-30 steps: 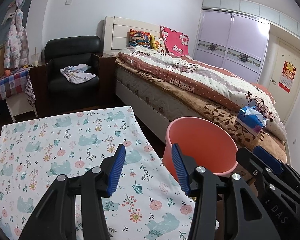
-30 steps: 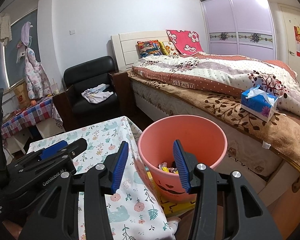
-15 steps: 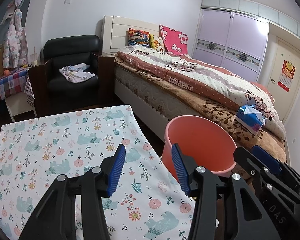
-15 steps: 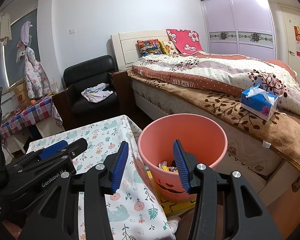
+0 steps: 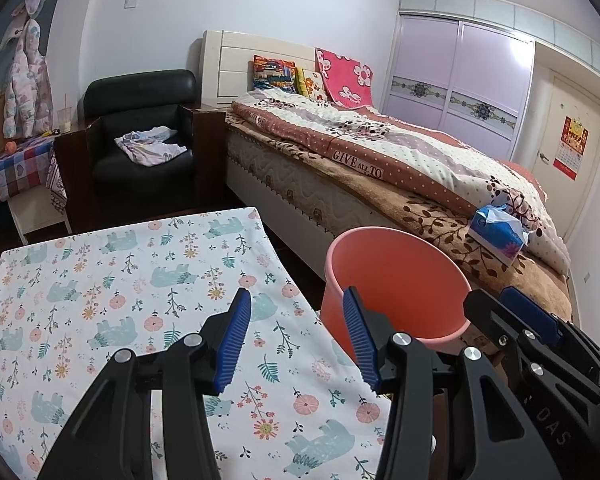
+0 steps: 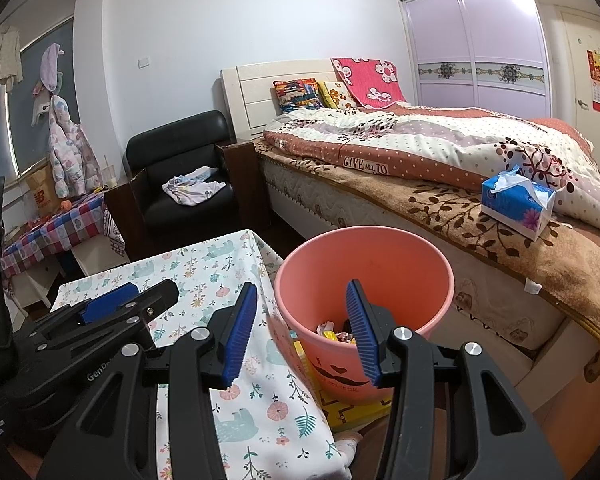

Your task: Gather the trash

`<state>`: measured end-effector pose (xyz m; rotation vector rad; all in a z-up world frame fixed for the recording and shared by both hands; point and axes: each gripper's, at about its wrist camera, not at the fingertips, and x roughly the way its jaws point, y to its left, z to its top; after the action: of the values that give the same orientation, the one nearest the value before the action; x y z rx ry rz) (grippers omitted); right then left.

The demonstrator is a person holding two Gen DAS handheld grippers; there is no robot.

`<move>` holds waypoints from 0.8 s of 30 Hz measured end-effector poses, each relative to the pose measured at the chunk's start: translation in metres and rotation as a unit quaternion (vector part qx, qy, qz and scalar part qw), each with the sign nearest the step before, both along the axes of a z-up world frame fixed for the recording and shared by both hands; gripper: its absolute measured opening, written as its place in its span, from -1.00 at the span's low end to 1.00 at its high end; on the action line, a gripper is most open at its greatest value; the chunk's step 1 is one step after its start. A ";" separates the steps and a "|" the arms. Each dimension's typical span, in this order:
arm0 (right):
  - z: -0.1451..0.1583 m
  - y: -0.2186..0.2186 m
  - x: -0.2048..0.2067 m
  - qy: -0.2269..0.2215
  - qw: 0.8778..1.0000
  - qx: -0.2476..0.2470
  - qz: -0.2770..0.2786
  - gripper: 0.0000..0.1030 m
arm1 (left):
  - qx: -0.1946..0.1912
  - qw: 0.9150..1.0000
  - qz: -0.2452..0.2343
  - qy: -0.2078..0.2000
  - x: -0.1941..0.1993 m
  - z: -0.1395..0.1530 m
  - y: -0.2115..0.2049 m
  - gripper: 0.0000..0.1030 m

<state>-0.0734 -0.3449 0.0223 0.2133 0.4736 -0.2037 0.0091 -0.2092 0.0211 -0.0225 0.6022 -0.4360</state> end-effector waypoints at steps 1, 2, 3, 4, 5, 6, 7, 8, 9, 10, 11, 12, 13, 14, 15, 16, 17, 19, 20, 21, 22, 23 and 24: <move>0.000 0.000 0.000 0.000 1.000 0.000 0.000 -0.08 | 0.000 1.000 0.000 0.000 0.000 0.000 0.000 -0.07; 0.000 0.000 0.000 0.000 1.000 0.000 0.000 -0.08 | 0.000 1.000 0.000 0.000 0.000 0.000 0.000 -0.07; 0.000 0.000 0.000 0.000 1.000 0.000 0.000 -0.08 | 0.000 1.000 -0.001 0.000 -0.001 0.000 -0.001 -0.07; -0.001 -0.001 0.000 0.000 1.000 0.001 0.000 -0.09 | 0.000 1.000 -0.001 0.000 -0.001 0.000 -0.001 -0.07; -0.002 -0.001 -0.001 0.000 1.000 0.001 -0.001 -0.09 | 0.000 1.000 -0.001 0.000 -0.001 0.000 -0.001 -0.07; -0.001 -0.001 0.000 0.000 1.000 0.000 0.000 -0.09 | 0.000 1.000 -0.001 0.000 -0.001 0.000 -0.001 -0.07; -0.001 -0.001 0.000 0.000 1.000 0.000 0.000 -0.08 | 0.000 1.000 -0.001 0.000 -0.001 0.000 -0.001 -0.07; -0.002 -0.001 0.000 0.000 1.000 -0.001 0.000 -0.08 | 0.000 1.000 -0.001 0.000 -0.001 0.000 -0.001 -0.07; -0.002 -0.001 0.000 0.000 1.000 0.000 0.000 -0.08 | 0.000 1.000 -0.001 0.000 -0.002 0.000 -0.001 -0.07; -0.001 -0.001 0.000 0.001 1.000 0.000 0.000 -0.08 | 0.000 1.000 -0.001 0.000 -0.001 0.000 -0.001 -0.07; -0.001 -0.001 0.000 0.001 1.000 0.000 0.000 -0.08 | 0.000 1.000 -0.001 0.000 -0.001 0.000 -0.001 -0.07; -0.001 -0.001 0.000 0.001 1.000 0.000 0.000 -0.08 | 0.000 1.000 -0.001 0.000 -0.001 0.000 -0.001 -0.07; -0.001 -0.001 0.000 0.001 1.000 0.000 0.000 -0.08 | 0.001 1.000 -0.002 0.000 -0.001 0.001 -0.002 -0.07; -0.001 -0.001 0.000 0.001 1.000 0.000 0.000 -0.08 | 0.001 1.000 -0.003 0.000 -0.002 0.001 -0.003 -0.07; -0.001 -0.001 0.000 0.000 1.000 0.000 0.000 -0.08 | 0.001 1.000 -0.004 0.000 -0.002 0.001 -0.003 -0.07; -0.001 -0.001 0.000 0.001 1.000 0.000 0.000 -0.08 | 0.001 1.000 -0.004 0.000 -0.003 0.001 -0.003 -0.07; -0.001 -0.001 0.000 0.001 1.000 0.000 0.000 -0.08 | 0.001 1.000 -0.003 -0.001 -0.003 0.001 -0.003 -0.07; -0.001 -0.001 0.000 0.001 1.000 0.000 0.000 -0.08 | -0.001 1.000 -0.001 -0.001 -0.003 0.001 -0.003 -0.07; -0.003 -0.001 0.000 0.001 1.000 0.000 0.000 -0.08 | -0.001 1.000 -0.002 -0.001 -0.003 0.001 -0.003 -0.07; -0.003 -0.002 -0.001 0.001 1.000 0.000 0.000 -0.08 | 0.000 1.000 -0.001 -0.001 -0.003 0.001 -0.003 -0.07; -0.003 -0.002 -0.001 0.001 1.000 0.000 0.000 -0.08 | 0.000 1.000 -0.001 0.000 -0.003 0.001 -0.003 -0.07; -0.003 -0.002 -0.001 0.002 1.000 0.000 0.000 -0.08 | 0.000 1.000 -0.001 0.001 -0.003 0.001 -0.002 -0.07; -0.003 -0.002 -0.001 0.001 1.000 0.000 0.000 -0.08 | 0.000 1.000 -0.001 0.002 -0.003 0.001 -0.002 -0.07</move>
<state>-0.0742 -0.3465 0.0193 0.2124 0.4762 -0.2046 0.0065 -0.2113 0.0221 -0.0227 0.6053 -0.4382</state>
